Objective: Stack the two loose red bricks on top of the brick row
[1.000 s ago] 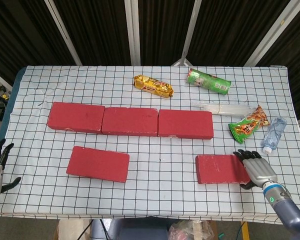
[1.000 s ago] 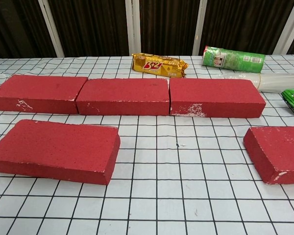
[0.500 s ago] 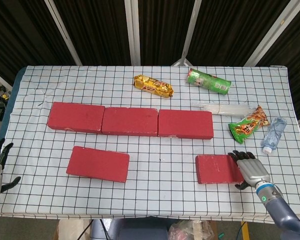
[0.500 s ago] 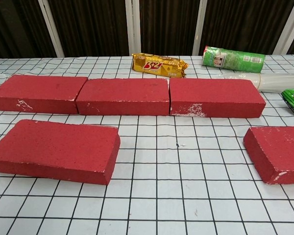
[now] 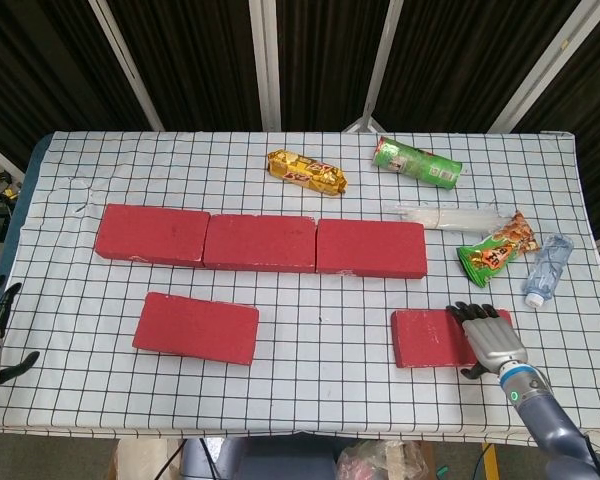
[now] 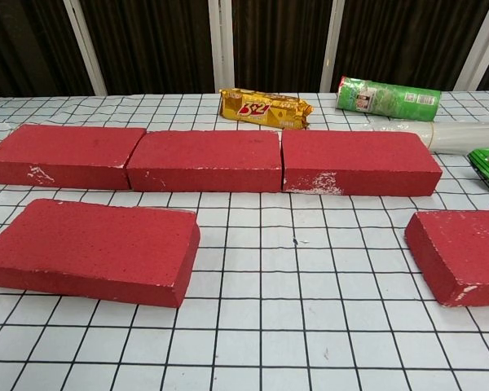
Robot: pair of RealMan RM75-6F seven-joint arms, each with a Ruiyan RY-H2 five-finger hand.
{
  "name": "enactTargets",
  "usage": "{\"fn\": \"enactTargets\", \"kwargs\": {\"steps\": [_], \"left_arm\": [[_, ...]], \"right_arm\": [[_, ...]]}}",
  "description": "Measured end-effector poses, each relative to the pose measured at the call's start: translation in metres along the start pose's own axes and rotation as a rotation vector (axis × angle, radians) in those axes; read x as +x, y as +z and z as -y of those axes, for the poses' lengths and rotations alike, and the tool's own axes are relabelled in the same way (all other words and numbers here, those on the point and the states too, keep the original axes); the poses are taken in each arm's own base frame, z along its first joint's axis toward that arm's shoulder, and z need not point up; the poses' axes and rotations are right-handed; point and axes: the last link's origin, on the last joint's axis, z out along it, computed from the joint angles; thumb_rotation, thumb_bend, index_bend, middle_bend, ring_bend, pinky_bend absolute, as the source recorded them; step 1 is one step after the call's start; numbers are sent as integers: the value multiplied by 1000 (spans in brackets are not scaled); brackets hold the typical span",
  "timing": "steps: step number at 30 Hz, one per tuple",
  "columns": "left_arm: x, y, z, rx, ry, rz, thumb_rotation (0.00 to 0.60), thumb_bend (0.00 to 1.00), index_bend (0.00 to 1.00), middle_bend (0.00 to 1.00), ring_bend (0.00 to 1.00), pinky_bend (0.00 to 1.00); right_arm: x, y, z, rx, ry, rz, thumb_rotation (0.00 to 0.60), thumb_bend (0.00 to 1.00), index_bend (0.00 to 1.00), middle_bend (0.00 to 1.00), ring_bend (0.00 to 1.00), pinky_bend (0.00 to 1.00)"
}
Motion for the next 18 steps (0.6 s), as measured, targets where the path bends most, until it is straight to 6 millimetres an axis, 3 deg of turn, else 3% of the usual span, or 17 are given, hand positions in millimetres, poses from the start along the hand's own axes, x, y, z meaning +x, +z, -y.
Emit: {"fn": "enactTargets", "kwargs": {"steps": [8,12,18], "left_arm": [[0,1,1,7,-1,3,600,24,104,0,0,56],[0,1,1,12,-5,1,600,24,102,0,0,56],[-1,1,1,17,-7,4,600,24,101,0,0,56]], "right_arm": [[-3,6,6,-14,-14,8,600,215,0,1,0,0],[-1,7,7,-25,-21,-13,600,214,6,96,26,0],[1,7,9,-41,-30,-39,600,214,205,228,122,0]]}}
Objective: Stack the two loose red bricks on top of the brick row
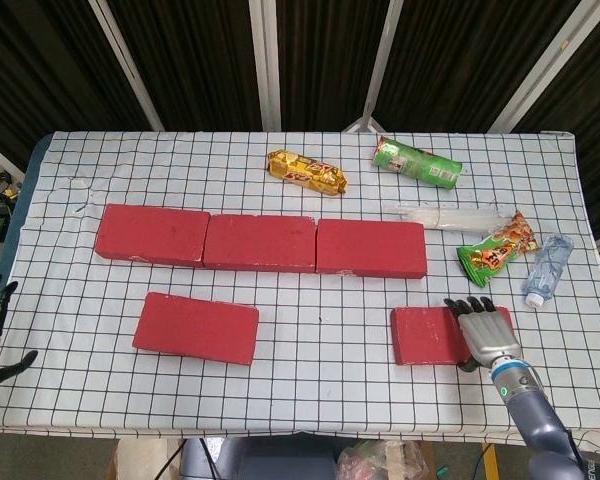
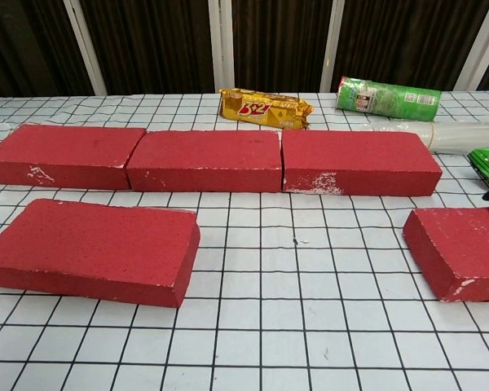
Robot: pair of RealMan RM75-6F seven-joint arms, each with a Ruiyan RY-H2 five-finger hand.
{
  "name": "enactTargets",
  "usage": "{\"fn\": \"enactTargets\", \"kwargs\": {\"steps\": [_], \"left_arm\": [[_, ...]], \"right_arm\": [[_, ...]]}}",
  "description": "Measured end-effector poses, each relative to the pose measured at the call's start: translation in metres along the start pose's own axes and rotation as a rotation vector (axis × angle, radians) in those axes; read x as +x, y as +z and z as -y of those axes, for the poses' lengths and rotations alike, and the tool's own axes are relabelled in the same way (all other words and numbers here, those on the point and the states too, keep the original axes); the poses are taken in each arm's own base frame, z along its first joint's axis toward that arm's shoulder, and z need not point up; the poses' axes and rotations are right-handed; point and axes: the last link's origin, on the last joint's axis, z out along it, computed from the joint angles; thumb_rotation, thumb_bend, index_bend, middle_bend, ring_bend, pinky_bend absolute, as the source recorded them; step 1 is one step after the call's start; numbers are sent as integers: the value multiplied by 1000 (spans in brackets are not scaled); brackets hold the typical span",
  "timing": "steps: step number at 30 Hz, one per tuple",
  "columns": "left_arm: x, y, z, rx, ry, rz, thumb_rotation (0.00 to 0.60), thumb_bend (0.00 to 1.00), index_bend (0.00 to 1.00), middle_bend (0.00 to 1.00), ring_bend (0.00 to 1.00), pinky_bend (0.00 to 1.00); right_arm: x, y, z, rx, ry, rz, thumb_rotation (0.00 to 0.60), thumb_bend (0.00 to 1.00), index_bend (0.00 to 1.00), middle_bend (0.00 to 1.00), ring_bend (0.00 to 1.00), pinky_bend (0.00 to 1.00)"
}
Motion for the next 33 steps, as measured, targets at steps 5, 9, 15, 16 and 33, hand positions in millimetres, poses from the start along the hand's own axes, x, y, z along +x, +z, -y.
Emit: {"fn": "enactTargets", "kwargs": {"steps": [5,9,15,16,33], "left_arm": [[0,-1,0,4,-1,4,600,24,101,0,0,56],[1,-1,0,8,-4,3,600,24,101,0,0,56],[1,-1,1,15,-6,4,600,24,101,0,0,56],[1,0,1,16,-5,4,600,24,101,0,0,56],[-4,7,1,45,14,13,600,24,101,0,0,56]], "right_arm": [[0,-1,0,2,5,-3,600,214,281,292,155,0],[2,-1,-2,3,6,-17,600,215,321,306,165,0],[10,-3,-3,3,23,-47,600,214,331,308,167,0],[12,-4,-4,3,27,-54,600,214,331,308,167,0],[105,11,29,7,-9,-142,600,214,331,308,166,0]]}}
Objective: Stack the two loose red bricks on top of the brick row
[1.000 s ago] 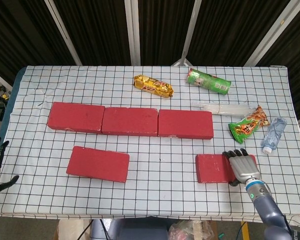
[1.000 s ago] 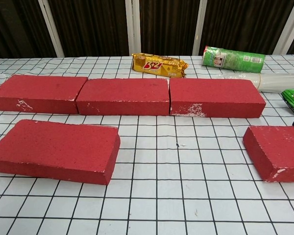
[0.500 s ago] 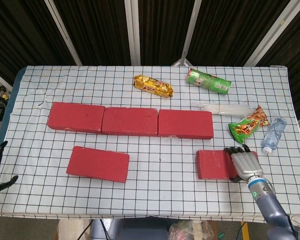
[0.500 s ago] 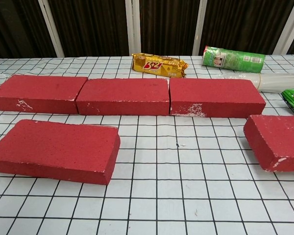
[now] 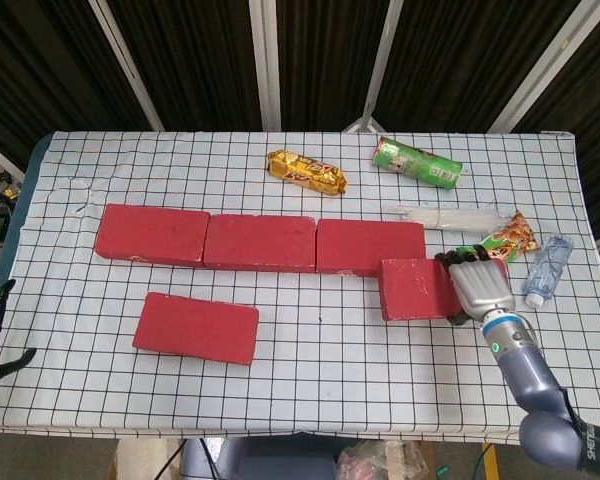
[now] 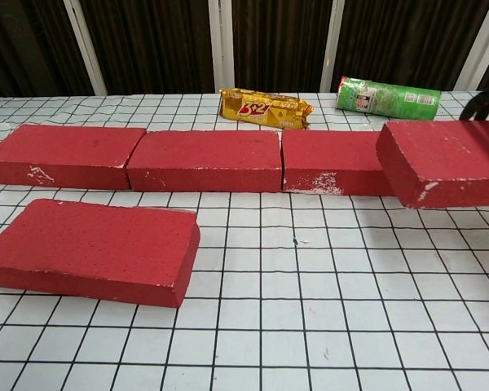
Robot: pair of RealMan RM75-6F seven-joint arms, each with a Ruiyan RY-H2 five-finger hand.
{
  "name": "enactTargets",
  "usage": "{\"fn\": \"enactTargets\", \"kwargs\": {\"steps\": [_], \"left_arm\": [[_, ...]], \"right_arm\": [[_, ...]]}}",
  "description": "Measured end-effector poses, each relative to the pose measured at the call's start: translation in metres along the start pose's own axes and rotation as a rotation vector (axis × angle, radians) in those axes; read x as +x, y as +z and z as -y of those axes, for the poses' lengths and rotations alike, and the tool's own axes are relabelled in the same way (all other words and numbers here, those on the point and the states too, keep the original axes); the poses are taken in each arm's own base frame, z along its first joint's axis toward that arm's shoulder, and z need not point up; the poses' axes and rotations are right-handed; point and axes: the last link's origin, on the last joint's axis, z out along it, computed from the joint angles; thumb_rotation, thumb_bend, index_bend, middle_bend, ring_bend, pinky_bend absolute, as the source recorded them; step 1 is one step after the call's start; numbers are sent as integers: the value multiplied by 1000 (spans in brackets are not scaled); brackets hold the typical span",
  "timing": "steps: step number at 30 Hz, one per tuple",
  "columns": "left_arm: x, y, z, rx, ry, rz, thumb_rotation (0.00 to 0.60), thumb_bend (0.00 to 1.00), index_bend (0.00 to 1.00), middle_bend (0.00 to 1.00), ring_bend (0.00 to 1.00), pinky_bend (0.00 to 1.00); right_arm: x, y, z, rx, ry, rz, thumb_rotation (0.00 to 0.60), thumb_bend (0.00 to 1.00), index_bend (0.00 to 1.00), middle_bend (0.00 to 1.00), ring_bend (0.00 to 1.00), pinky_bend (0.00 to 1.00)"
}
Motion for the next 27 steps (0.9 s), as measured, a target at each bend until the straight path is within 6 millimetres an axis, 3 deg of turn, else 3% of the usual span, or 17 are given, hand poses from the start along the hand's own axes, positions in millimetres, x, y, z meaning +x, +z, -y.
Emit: {"fn": "enactTargets", "kwargs": {"steps": [4,14,20,27], "left_arm": [[-1,3,2,17,4,5,600,24,101,0,0,56],[-8,12,1,47,30,28,600,24,103,0,0,56],[-9,16,4,70,34,31,600,24,103,0,0,56],[-12,22,4,80,44,37,600,24,103,0,0,56]], "right_arm": [[23,18,23,-3,17,12,600,214,331,308,166,0],[77,71,103,9,85,23,600,215,331,308,167,0],[88,94,151,12,111,32,600,214,331,312,166,0],[85,108,183,19,104,41,600,215,331,312,166,0]]}}
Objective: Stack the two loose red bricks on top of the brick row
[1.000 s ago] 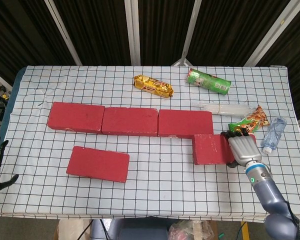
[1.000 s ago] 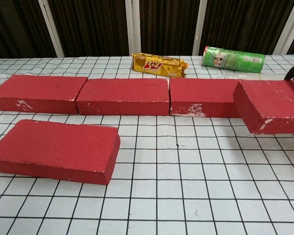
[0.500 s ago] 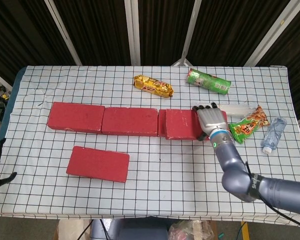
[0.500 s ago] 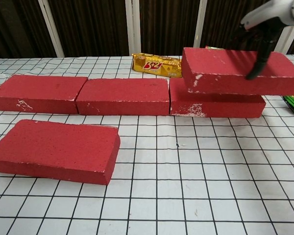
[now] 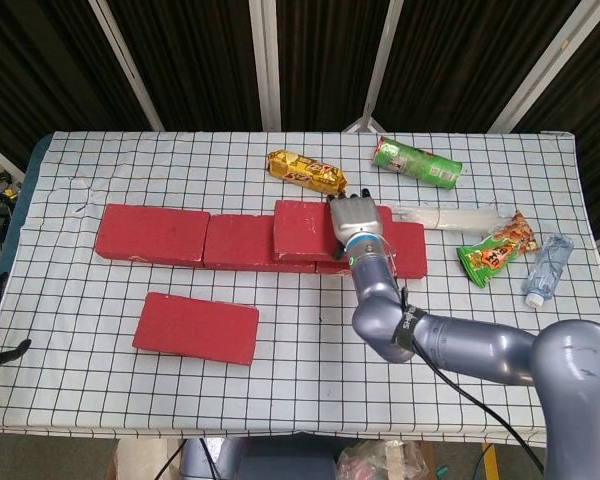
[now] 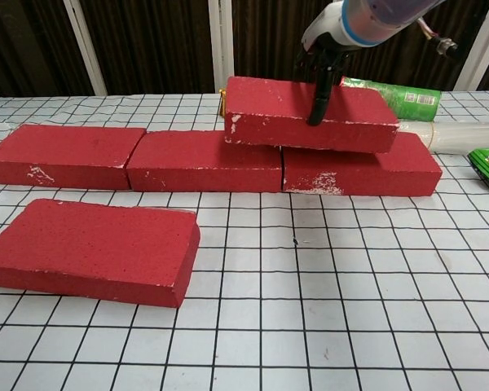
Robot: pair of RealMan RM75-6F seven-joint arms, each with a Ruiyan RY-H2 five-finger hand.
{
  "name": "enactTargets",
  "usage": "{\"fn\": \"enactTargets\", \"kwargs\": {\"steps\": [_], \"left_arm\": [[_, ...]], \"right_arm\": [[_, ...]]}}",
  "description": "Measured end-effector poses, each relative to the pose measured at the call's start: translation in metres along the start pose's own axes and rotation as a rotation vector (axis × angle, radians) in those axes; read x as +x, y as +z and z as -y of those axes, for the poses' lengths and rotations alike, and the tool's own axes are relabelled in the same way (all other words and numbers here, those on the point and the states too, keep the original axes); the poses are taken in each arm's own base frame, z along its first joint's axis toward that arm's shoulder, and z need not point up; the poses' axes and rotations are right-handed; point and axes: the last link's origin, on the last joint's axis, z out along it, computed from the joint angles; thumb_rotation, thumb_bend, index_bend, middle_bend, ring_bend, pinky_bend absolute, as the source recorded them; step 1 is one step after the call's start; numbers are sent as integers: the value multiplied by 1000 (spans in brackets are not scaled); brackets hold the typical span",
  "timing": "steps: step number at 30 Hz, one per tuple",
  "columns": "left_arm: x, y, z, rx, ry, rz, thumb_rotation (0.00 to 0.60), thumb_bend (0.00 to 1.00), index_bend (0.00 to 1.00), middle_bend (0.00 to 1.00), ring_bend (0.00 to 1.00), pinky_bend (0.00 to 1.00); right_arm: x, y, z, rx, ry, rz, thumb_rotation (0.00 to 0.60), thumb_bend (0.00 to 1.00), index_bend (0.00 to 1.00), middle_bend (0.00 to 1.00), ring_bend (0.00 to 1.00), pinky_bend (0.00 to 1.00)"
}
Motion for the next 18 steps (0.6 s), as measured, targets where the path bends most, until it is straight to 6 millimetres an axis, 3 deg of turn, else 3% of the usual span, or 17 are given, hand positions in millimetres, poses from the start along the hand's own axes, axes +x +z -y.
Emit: {"fn": "enactTargets", "kwargs": {"steps": [8,18], "left_arm": [[-2,3,-1,-13,-6,18,600,24,103,0,0,56],[-1,8,4,6,-18,18,600,24,103,0,0,56]], "right_arm": [[-12,10,25,-13,-18,9,600,215,331,313,166,0],[-18,18,41,-58,-48,4,600,214,331,319,167,0]]}}
